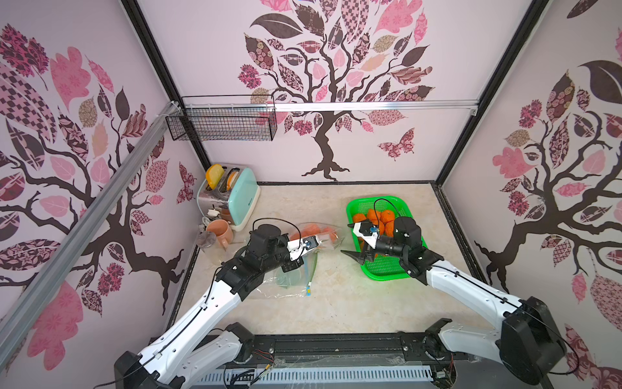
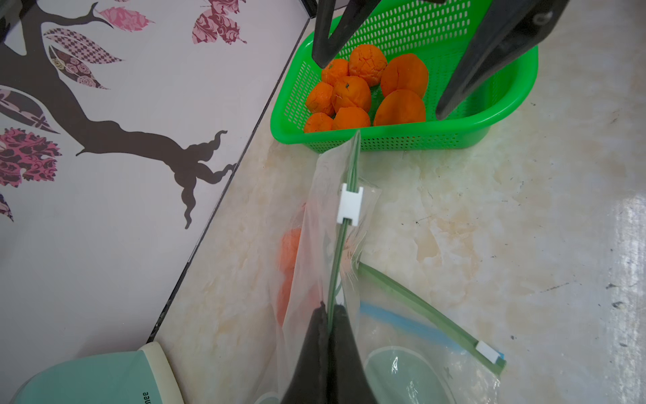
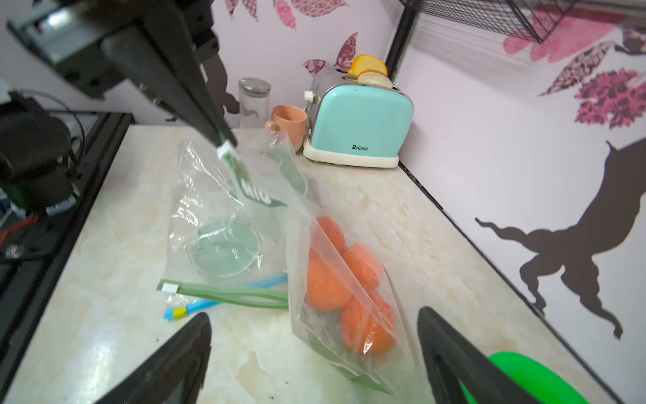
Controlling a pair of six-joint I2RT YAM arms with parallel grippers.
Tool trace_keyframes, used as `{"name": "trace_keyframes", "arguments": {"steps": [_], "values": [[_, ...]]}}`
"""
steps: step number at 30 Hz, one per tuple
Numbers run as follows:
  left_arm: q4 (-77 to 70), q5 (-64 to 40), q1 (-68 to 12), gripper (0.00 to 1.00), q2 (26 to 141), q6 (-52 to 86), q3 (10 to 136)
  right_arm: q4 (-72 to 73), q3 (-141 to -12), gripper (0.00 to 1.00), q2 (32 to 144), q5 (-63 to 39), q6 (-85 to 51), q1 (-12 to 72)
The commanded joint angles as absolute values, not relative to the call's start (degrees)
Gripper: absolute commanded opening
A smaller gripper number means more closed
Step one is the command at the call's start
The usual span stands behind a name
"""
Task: Open the zip-top bag and take out the orange
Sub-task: Unzip the zipper on the zipper food storage bag.
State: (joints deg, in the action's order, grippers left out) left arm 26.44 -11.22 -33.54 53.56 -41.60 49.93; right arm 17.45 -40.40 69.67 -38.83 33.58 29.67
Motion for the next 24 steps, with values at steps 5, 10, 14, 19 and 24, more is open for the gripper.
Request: {"name": "trace_keyframes", "arguments": {"steps": [5, 10, 14, 19, 24], "values": [[27.9, -14.9, -33.0, 0.00, 52.5, -41.9, 50.4, 19.0, -45.6, 0.58, 74.0, -39.5, 52.1, 36.0], [27.6, -15.2, -32.9, 0.00, 51.7, -42.1, 50.0, 14.8, -50.9, 0.60, 77.0, -40.9, 54.2, 37.4], [27.7, -15.6, -32.8, 0.00, 51.7, -42.3, 49.6, 14.8, -52.0, 0.60, 77.5, -41.0, 52.9, 37.4], [28.4, -16.1, -32.9, 0.00, 52.3, -42.3, 50.2, 15.2, -52.4, 0.60, 76.5, -39.8, 52.2, 37.4], [28.8, -16.6, -32.8, 0.00, 52.1, -42.3, 50.1, 13.8, -53.7, 0.60, 76.8, -39.1, 52.2, 37.4]]}}
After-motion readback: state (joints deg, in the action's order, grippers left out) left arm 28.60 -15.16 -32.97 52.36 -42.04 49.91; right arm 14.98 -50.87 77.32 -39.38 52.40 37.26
